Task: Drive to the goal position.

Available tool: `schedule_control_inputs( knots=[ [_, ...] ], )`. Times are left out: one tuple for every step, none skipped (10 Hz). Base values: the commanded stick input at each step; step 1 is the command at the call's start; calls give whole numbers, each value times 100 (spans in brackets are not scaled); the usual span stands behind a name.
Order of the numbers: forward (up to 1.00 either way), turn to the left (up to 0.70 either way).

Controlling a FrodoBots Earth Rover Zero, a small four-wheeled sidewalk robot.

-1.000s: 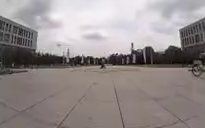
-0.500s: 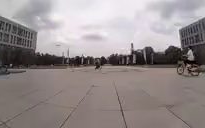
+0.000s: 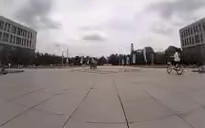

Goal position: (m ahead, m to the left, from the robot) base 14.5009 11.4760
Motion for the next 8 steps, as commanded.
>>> schedule_control_inputs(
  knots=[
    [60, 0],
    [60, 0],
    [60, 0],
    [60, 0],
    [60, 0],
    [60, 0],
    [60, 0],
    [60, 0]
  ],
)
